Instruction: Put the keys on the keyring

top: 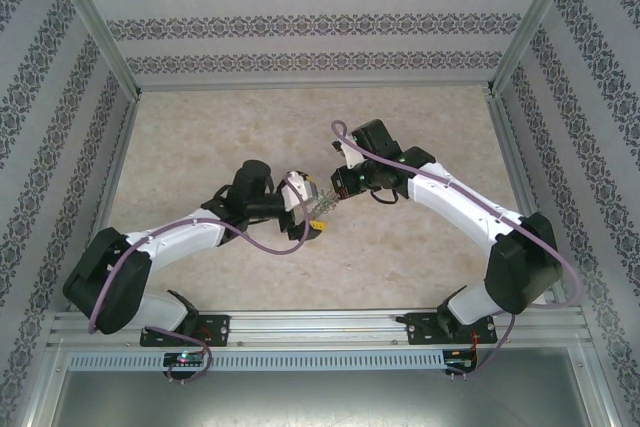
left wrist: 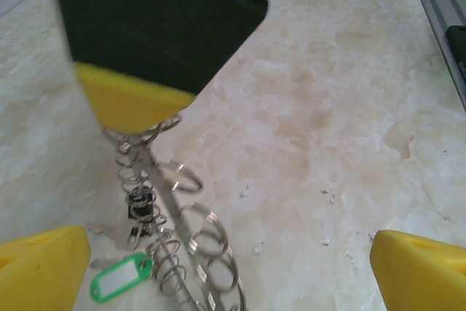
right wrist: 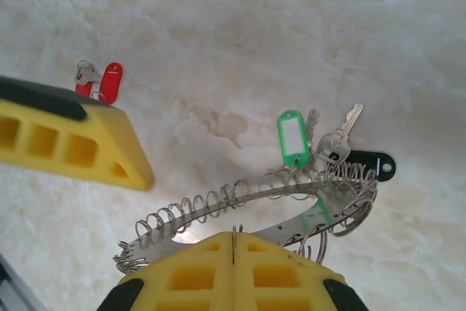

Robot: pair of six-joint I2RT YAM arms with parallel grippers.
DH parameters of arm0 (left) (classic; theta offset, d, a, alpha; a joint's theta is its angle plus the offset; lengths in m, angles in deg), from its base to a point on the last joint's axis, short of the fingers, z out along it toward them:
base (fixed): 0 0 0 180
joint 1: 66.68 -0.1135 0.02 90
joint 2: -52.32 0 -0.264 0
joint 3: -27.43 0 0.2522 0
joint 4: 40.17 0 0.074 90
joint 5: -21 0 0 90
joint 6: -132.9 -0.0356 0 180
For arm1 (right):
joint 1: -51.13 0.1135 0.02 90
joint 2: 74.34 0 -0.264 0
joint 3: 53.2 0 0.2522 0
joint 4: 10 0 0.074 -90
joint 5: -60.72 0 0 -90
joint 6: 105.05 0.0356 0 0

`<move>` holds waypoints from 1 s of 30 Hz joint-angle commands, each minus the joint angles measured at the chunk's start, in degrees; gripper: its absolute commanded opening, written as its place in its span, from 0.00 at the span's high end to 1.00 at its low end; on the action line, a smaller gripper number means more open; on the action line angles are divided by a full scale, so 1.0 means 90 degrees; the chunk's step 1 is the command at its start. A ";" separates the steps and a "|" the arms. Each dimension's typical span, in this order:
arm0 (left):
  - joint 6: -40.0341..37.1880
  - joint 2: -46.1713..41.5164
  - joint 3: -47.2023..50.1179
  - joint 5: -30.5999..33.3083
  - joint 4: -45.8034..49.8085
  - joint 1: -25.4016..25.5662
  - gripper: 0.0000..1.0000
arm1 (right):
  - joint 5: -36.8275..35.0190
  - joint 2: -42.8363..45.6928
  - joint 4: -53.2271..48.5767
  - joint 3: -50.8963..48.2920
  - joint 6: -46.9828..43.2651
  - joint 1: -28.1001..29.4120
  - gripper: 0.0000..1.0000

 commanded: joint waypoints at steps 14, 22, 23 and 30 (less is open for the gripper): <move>0.0757 -0.0376 0.0220 0.2243 -0.0855 0.0725 0.19 | 0.0180 0.0676 -0.0429 0.0297 0.0601 0.0055 1.00; 0.1048 -0.0399 0.0064 0.3113 -0.0549 0.0725 0.25 | 0.0188 0.0744 -0.0277 0.0389 0.1355 0.0146 1.00; 0.1115 -0.0420 -0.0011 0.3143 -0.0422 0.0727 0.25 | 0.0052 0.0730 -0.0283 0.0445 0.1469 0.0173 1.00; 0.1729 -0.0257 -0.0635 0.3317 0.0802 0.0725 0.25 | -0.0854 0.0830 -0.0347 0.0667 0.2364 0.0278 1.00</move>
